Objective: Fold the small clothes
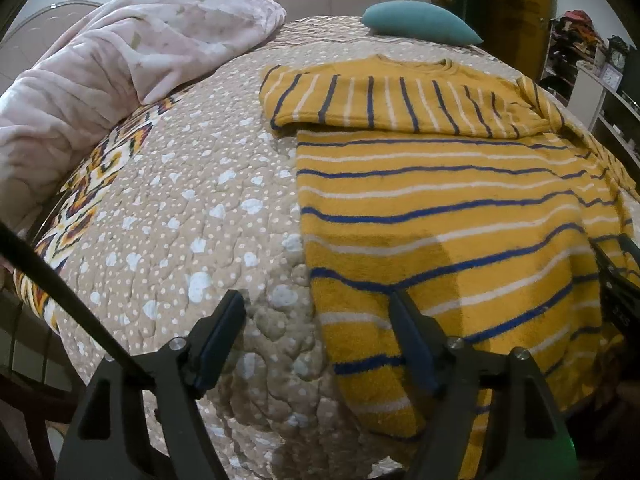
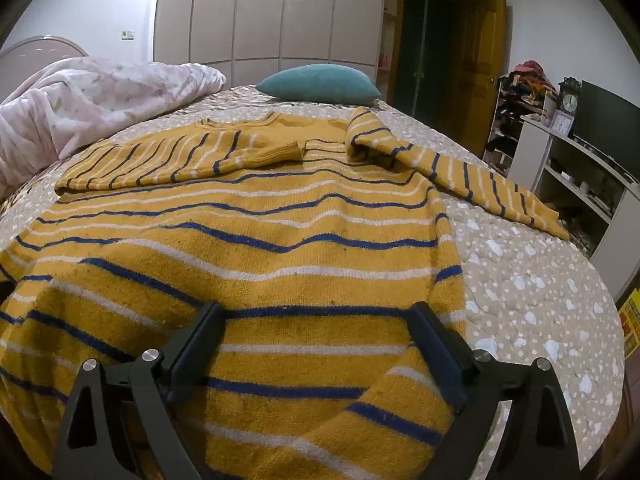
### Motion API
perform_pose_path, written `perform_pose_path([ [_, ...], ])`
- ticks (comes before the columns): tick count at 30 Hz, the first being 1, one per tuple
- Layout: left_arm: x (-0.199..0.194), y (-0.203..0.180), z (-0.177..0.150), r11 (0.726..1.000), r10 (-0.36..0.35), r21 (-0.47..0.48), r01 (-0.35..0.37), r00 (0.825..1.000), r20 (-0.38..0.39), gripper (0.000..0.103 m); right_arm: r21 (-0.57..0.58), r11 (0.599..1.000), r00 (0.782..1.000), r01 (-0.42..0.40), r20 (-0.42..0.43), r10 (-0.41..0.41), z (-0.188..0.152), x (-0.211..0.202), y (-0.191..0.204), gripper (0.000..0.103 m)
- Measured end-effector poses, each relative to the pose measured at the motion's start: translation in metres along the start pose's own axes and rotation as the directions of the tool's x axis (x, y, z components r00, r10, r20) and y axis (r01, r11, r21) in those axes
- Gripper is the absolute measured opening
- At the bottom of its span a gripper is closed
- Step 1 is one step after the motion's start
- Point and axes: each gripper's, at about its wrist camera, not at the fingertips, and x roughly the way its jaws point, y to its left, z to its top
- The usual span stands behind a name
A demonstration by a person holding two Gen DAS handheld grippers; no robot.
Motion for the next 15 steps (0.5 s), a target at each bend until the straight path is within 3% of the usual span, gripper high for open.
perform_pose_path([
  [15,0.0022,0.0029,0.0004,1.0,0.001,-0.018,-0.001,1.0,-0.01,0.081,-0.001,1.0,1.0,0.0,-0.001,0.0,-0.0002,-0.0002,-0.0002,0.096],
])
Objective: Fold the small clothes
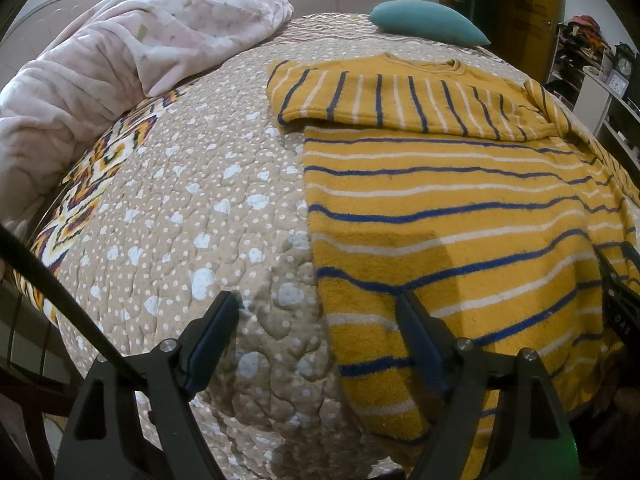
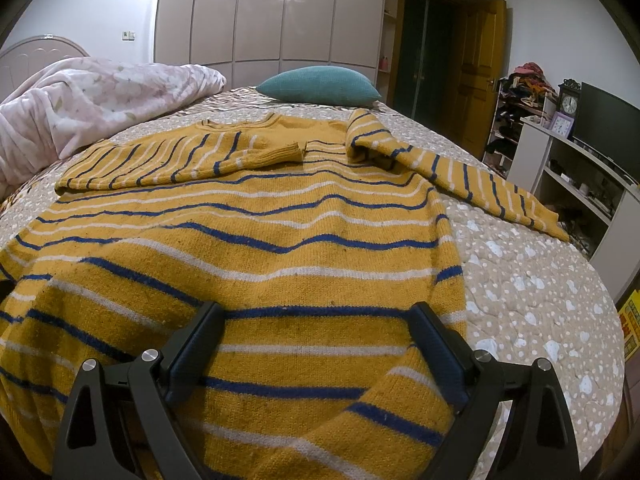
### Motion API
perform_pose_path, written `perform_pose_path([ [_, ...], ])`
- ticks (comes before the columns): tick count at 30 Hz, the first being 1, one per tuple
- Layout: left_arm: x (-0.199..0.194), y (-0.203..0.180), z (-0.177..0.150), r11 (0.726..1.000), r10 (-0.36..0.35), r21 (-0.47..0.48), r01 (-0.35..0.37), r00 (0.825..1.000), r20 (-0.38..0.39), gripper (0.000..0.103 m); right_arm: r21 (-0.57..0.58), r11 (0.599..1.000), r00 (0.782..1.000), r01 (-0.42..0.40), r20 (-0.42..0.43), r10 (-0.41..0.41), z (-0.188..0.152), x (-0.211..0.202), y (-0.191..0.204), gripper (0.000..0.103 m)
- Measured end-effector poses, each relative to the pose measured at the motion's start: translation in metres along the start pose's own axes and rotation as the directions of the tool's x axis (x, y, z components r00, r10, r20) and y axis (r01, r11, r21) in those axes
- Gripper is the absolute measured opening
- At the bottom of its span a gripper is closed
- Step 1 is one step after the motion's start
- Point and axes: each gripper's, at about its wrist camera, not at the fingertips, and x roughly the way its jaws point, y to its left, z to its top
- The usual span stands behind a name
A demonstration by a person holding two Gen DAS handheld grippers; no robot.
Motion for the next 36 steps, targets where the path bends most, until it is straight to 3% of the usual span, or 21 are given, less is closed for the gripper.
perform_pose_path([
  [31,0.001,0.004,-0.001,1.0,-0.005,-0.006,0.005,1.0,0.007,0.085,0.0,1.0,1.0,0.0,0.0,0.0,0.0,0.0,0.0,0.096],
  [34,0.001,0.003,-0.001,1.0,-0.006,-0.007,0.006,1.0,0.008,0.085,-0.014,0.999,0.998,-0.04,-0.041,0.039,0.006,0.002,-0.003,0.096],
  [36,0.001,0.002,-0.001,1.0,-0.004,-0.009,0.005,1.0,0.009,0.085,-0.018,0.993,0.987,-0.12,-0.111,0.117,0.016,0.004,-0.012,0.096],
])
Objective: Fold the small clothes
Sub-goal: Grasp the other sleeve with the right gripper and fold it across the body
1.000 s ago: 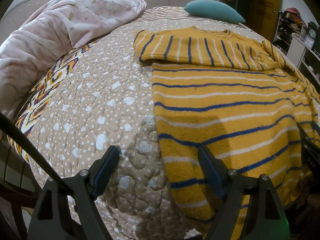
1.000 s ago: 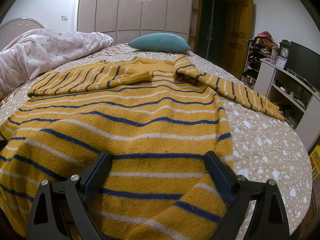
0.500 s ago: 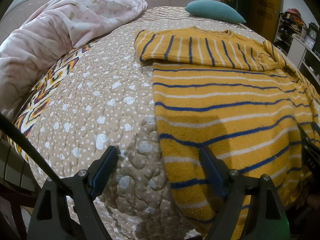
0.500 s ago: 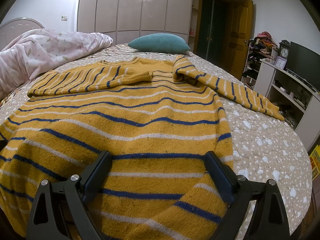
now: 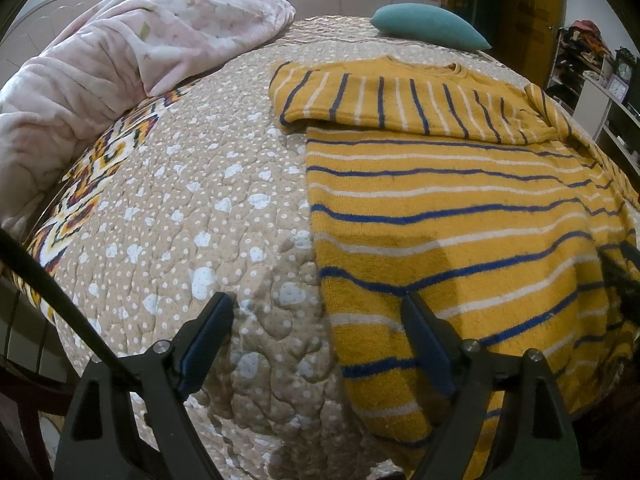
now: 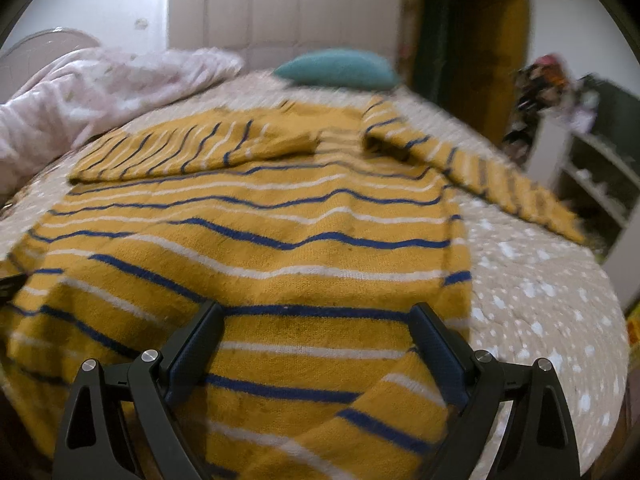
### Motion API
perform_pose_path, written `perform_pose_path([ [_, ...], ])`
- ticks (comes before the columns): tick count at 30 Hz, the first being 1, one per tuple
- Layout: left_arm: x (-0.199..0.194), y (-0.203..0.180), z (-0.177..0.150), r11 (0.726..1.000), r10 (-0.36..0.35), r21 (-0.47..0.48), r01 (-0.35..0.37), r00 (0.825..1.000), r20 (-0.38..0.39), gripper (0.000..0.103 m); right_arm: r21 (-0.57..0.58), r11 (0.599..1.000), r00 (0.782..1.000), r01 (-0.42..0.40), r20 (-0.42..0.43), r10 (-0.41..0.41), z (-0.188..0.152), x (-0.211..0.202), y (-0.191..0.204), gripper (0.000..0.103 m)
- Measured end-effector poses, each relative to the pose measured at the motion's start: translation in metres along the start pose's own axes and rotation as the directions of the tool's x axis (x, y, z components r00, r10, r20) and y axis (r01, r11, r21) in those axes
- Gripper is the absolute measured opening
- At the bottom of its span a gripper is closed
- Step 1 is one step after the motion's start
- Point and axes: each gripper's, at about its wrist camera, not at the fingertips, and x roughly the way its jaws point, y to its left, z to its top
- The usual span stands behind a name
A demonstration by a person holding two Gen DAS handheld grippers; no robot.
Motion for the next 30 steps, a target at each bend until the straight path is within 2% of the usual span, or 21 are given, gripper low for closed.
perform_pose_path([
  [1,0.0,0.0,0.0,1.0,-0.002,-0.002,0.002,1.0,0.002,0.085,0.012,0.998,0.998,-0.059,-0.035,0.059,0.007,-0.002,-0.009,0.094],
  [3,-0.001,0.0,0.0,1.0,-0.007,-0.011,0.007,1.0,0.004,0.085,0.076,0.99,0.993,-0.115,-0.028,0.118,0.018,-0.01,-0.032,0.091],
  [6,-0.004,0.002,-0.001,0.999,-0.023,-0.028,0.023,1.0,0.01,0.085,0.154,0.988,0.999,-0.031,0.016,0.029,0.034,-0.015,-0.075,0.091],
  [9,-0.008,0.005,-0.001,0.997,-0.054,-0.05,0.055,0.998,0.017,0.085,0.261,0.963,0.998,0.063,0.001,-0.066,0.048,0.001,-0.13,0.091],
  [11,-0.012,0.008,0.0,0.995,-0.07,-0.068,0.072,0.997,0.025,0.085,0.39,0.917,0.996,0.085,-0.028,-0.081,0.053,0.018,-0.174,0.091],
  [13,-0.017,0.008,0.003,0.995,-0.064,-0.077,0.067,0.997,0.044,0.085,0.553,0.832,0.999,0.044,-0.03,-0.033,0.055,0.035,-0.221,0.091],
  [14,-0.019,0.008,0.005,0.995,-0.058,-0.078,0.062,0.997,0.052,0.085,0.629,0.777,1.0,0.005,-0.007,-0.001,0.055,0.042,-0.243,0.091],
  [16,-0.023,0.006,0.009,0.995,-0.054,-0.08,0.059,0.996,0.065,0.085,0.719,0.693,0.999,-0.048,0.046,0.022,0.056,0.05,-0.269,0.089],
  [17,-0.024,0.005,0.011,0.995,-0.054,-0.079,0.06,0.996,0.068,0.085,0.755,0.652,0.998,-0.063,0.063,0.024,0.06,0.054,-0.281,0.082],
  [18,-0.024,0.006,0.012,0.995,-0.054,-0.077,0.059,0.996,0.069,0.085,0.772,0.633,0.998,-0.064,0.065,0.022,0.063,0.057,-0.287,0.074],
  [20,-0.024,0.006,0.014,0.996,-0.053,-0.072,0.058,0.996,0.068,0.085,0.8,0.596,0.998,-0.066,0.052,0.041,0.073,0.068,-0.302,0.015],
  [22,-0.025,0.008,0.015,0.996,-0.054,-0.073,0.06,0.996,0.073,0.085,0.818,0.569,0.996,-0.085,0.059,0.065,0.082,0.07,-0.318,0.012],
  [24,-0.028,0.014,0.015,0.995,-0.051,-0.085,0.058,0.995,0.086,0.085,0.809,0.587,0.998,-0.033,0.052,-0.016,0.095,0.054,-0.326,0.012],
  [25,-0.029,0.019,0.016,0.993,-0.052,-0.098,0.061,0.994,0.093,0.085,0.795,0.605,0.994,0.031,0.041,-0.105,0.109,0.038,-0.332,0.012],
  [27,-0.029,0.028,0.017,0.989,-0.063,-0.126,0.075,0.993,0.098,0.085,0.769,0.63,0.976,0.107,0.041,-0.216,0.124,0.013,-0.332,0.011],
  [29,-0.029,0.039,0.017,0.982,-0.082,-0.164,0.098,0.991,0.102,0.085,0.73,0.671,0.965,0.132,0.059,-0.254,0.141,-0.008,-0.323,0.011],
  [30,-0.029,0.043,0.016,0.979,-0.087,-0.178,0.105,0.991,0.104,0.085,0.687,0.716,0.966,0.125,0.081,-0.246,0.16,-0.016,-0.307,0.011],
])
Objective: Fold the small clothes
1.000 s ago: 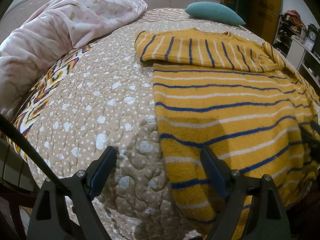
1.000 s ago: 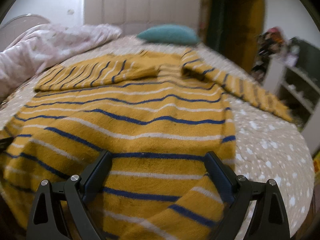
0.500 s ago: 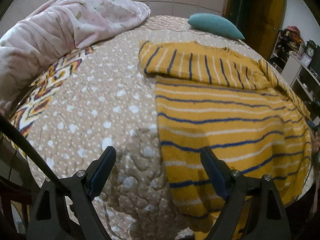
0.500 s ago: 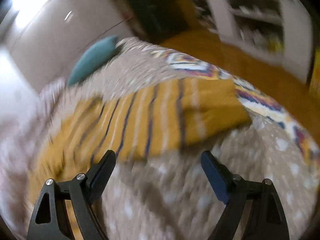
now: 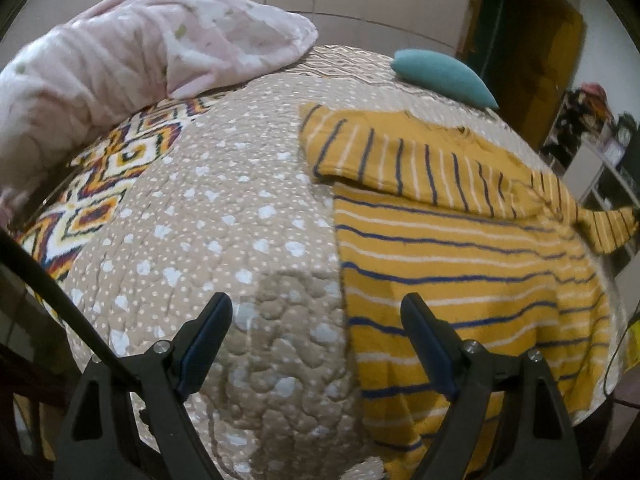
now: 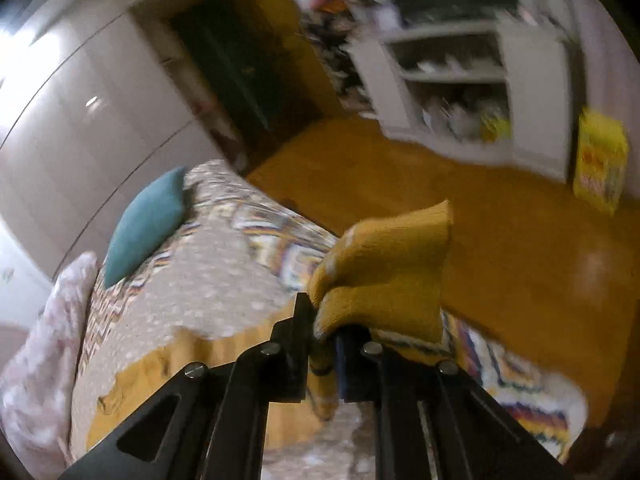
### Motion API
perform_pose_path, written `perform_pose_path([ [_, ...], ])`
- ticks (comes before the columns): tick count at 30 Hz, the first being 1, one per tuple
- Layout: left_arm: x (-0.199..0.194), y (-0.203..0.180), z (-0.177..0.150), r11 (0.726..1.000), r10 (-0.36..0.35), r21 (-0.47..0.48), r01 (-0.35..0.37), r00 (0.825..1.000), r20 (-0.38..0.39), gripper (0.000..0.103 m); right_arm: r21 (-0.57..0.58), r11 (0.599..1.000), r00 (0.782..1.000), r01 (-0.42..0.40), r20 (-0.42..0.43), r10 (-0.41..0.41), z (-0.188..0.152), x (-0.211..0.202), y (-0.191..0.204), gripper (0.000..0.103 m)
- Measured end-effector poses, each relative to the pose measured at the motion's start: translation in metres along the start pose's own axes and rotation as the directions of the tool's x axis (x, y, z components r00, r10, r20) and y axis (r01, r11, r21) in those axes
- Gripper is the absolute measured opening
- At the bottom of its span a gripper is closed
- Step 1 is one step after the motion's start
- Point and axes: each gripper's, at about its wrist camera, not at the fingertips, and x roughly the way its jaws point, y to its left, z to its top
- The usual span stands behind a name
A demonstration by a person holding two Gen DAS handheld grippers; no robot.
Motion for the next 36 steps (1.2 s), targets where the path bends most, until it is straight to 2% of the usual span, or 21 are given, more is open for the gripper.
perform_pose_path([
  [2,-0.002,0.007,0.0,1.0,-0.006,-0.02,0.006,1.0,0.003,0.085,-0.104,0.994,0.999,-0.035,0.008,0.036,-0.001,-0.013,0.04,0.011],
  [4,-0.008,0.016,0.001,0.999,-0.011,-0.043,0.012,1.0,0.018,0.085,-0.229,0.967,0.993,-0.114,-0.013,0.114,-0.015,-0.022,0.096,0.011],
  [6,-0.014,0.024,0.001,0.998,-0.011,-0.062,0.013,0.999,0.035,0.085,-0.334,0.921,0.98,-0.201,-0.064,0.191,-0.04,-0.028,0.153,0.011],
  [7,-0.017,0.028,0.002,0.997,-0.011,-0.072,0.014,0.999,0.04,0.085,-0.402,0.877,0.964,-0.265,-0.111,0.24,-0.062,-0.029,0.195,0.011],
  [9,-0.021,0.038,0.002,0.995,-0.012,-0.094,0.017,0.999,0.05,0.085,-0.47,0.813,0.939,-0.343,-0.188,0.287,-0.097,-0.027,0.245,0.011],
  [11,-0.025,0.047,0.002,0.993,-0.013,-0.119,0.02,0.998,0.055,0.085,-0.548,0.718,0.903,-0.429,-0.286,0.321,-0.15,-0.024,0.306,0.011],
  [14,-0.027,0.058,0.0,0.99,-0.006,-0.141,0.015,0.998,0.062,0.085,-0.616,0.607,0.864,-0.502,-0.387,0.322,-0.224,-0.022,0.359,0.011],
  [16,-0.028,0.064,-0.002,0.989,0.001,-0.146,0.008,0.998,0.064,0.085,-0.672,0.522,0.85,-0.525,-0.438,0.291,-0.279,-0.016,0.397,0.011],
  [18,-0.028,0.069,-0.003,0.988,0.002,-0.156,0.007,0.998,0.063,0.085,-0.736,0.457,0.866,-0.499,-0.435,0.245,-0.317,-0.012,0.4,0.012],
  [20,-0.028,0.073,-0.004,0.985,-0.001,-0.172,0.011,0.998,0.061,0.085,-0.814,0.346,0.884,-0.467,-0.425,0.196,-0.359,-0.01,0.413,0.015],
  [22,-0.027,0.076,-0.005,0.983,-0.006,-0.185,0.017,0.998,0.06,0.085,-0.845,0.258,0.882,-0.469,-0.434,0.183,-0.387,-0.014,0.421,0.02],
  [23,-0.027,0.076,-0.005,0.982,-0.008,-0.187,0.019,0.998,0.06,0.085,-0.85,0.21,0.873,-0.484,-0.451,0.187,-0.399,-0.019,0.424,0.026],
  [24,-0.027,0.076,-0.006,0.982,-0.01,-0.187,0.021,0.998,0.06,0.085,-0.846,0.182,0.862,-0.501,-0.468,0.195,-0.404,-0.025,0.423,0.03],
  [26,-0.026,0.074,-0.006,0.983,-0.007,-0.181,0.017,0.999,0.054,0.085,-0.797,0.131,0.801,-0.589,-0.555,0.224,-0.409,-0.038,0.42,0.043],
  [27,-0.025,0.072,-0.006,0.984,-0.008,-0.175,0.016,0.999,0.048,0.085,-0.776,0.131,0.78,-0.617,-0.581,0.235,-0.408,-0.041,0.42,0.046],
  [28,-0.024,0.07,-0.006,0.986,-0.011,-0.168,0.018,0.999,0.043,0.085,-0.768,0.138,0.773,-0.625,-0.585,0.245,-0.406,-0.044,0.419,0.049],
  [30,-0.025,0.064,-0.006,0.989,-0.02,-0.147,0.026,0.999,0.039,0.085,-0.746,0.195,0.766,-0.637,-0.582,0.273,-0.387,-0.048,0.409,0.055],
  [32,-0.025,0.058,-0.005,0.992,-0.029,-0.119,0.033,0.999,0.035,0.085,-0.706,0.276,0.757,-0.652,-0.584,0.294,-0.361,-0.047,0.391,0.064],
  [33,-0.024,0.054,-0.004,0.994,-0.036,-0.103,0.039,0.999,0.031,0.085,-0.673,0.346,0.757,-0.653,-0.577,0.307,-0.337,-0.044,0.372,0.065],
  [35,-0.02,0.044,-0.003,0.995,-0.068,-0.067,0.069,0.998,0.012,0.085,-0.634,0.429,0.764,-0.643,-0.565,0.311,-0.306,-0.04,0.339,0.069],
  [36,-0.017,0.039,-0.003,0.995,-0.091,-0.051,0.091,0.996,-0.002,0.085,-0.619,0.471,0.775,-0.628,-0.556,0.301,-0.289,-0.039,0.318,0.07],
])
